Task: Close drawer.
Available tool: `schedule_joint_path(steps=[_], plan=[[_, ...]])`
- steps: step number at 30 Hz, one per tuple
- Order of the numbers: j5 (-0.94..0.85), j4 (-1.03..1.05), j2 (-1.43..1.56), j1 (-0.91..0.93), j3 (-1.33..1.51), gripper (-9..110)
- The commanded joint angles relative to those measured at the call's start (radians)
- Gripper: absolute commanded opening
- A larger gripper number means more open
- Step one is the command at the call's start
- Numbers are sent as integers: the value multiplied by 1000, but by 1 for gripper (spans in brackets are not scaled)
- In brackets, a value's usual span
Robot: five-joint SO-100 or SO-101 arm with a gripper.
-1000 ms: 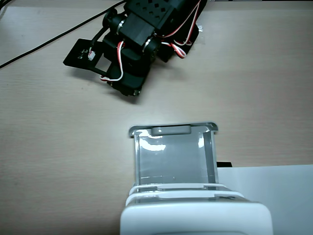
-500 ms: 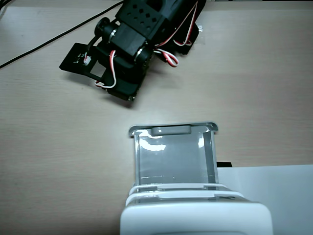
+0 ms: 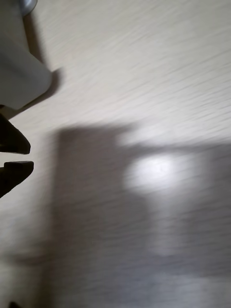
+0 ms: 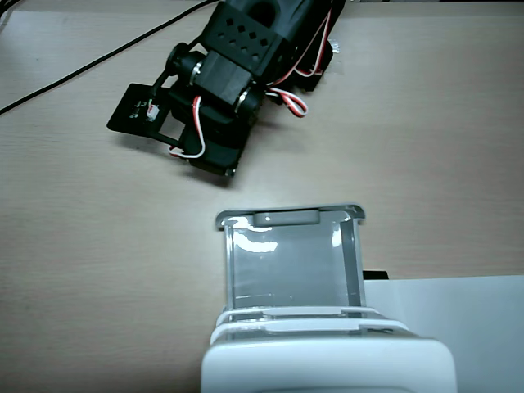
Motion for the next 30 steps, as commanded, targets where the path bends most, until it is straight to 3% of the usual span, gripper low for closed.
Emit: schedule_joint_path(steps=[1,30], plan=[[-31,-9,17,-28,-54,0],[-52,-155,221,-253,187,0]])
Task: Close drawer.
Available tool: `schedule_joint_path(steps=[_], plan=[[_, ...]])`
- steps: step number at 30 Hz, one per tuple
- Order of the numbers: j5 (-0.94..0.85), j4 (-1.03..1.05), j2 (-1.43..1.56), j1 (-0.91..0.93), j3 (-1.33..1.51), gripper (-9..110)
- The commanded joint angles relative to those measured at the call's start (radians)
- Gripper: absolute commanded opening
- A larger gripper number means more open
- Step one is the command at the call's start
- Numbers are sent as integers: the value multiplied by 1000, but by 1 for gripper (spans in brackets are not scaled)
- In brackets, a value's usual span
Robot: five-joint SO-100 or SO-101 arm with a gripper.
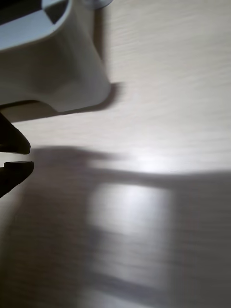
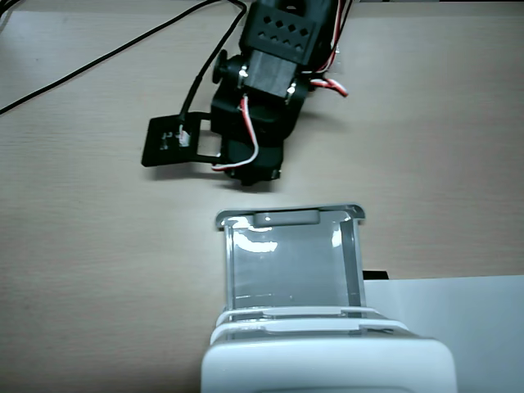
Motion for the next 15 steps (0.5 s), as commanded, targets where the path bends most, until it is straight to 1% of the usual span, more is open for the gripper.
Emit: schedule_joint_path(steps=[1,7,15], plan=[[11,-37,41,-32,12,0],[41,-69,60,-72,51,0],[60,-126,57,-187,100,0]])
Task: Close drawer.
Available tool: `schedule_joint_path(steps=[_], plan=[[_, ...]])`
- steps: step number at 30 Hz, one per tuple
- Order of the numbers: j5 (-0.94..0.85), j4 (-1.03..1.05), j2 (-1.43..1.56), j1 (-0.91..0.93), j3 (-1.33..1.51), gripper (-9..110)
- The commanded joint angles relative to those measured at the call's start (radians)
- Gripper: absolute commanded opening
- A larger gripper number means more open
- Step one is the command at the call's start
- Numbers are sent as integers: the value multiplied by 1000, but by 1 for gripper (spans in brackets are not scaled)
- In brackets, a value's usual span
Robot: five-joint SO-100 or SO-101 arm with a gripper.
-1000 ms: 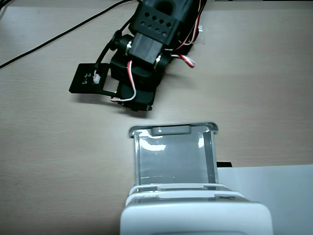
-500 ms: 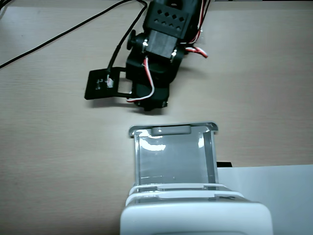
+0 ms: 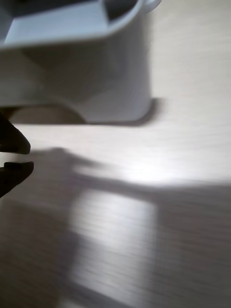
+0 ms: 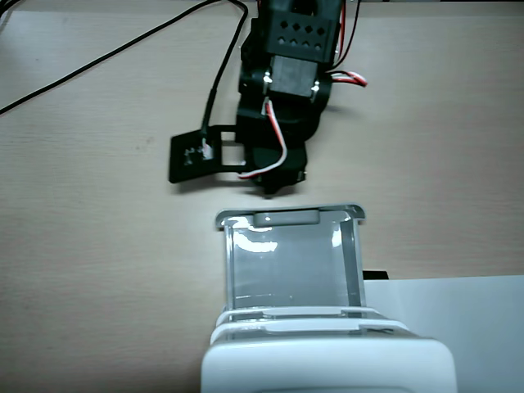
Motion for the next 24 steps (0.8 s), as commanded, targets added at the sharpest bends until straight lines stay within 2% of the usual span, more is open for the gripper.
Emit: schedule_joint_path(steps=[1,13,24], plan=[[11,-31,11,-32,6,0],[25,-196,-121,-110,-51,0],[17,-276,-565,-91,-497,0]])
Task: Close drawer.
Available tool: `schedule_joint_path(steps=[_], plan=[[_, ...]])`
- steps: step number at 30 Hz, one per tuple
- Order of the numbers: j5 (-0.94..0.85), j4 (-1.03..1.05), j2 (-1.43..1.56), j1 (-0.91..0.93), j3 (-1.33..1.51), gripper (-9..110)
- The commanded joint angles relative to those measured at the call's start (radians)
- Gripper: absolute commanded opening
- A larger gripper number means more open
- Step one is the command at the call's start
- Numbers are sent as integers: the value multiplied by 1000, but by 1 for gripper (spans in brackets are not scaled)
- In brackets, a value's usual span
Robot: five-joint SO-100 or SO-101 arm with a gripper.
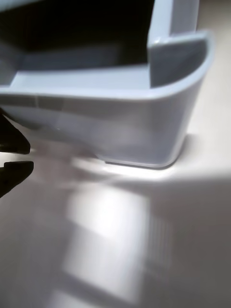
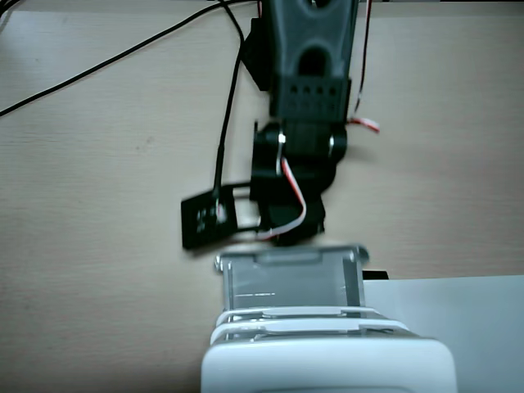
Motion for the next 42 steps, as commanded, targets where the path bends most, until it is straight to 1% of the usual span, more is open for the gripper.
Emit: schedule_joint_path(steps=[1,8,12,14,20,23,27,34,42], plan=[[-6,-17,-120,9,-210,0],[-17,21,-370,38,-512,0],[-28,61,-425,51,-571,0],[-31,118,-407,52,-571,0],[-52,158,-161,78,-357,0],[-77,179,-11,112,-215,0],[-104,219,114,169,-69,0],[-114,290,152,239,-8,0],[-129,295,196,268,37,0]])
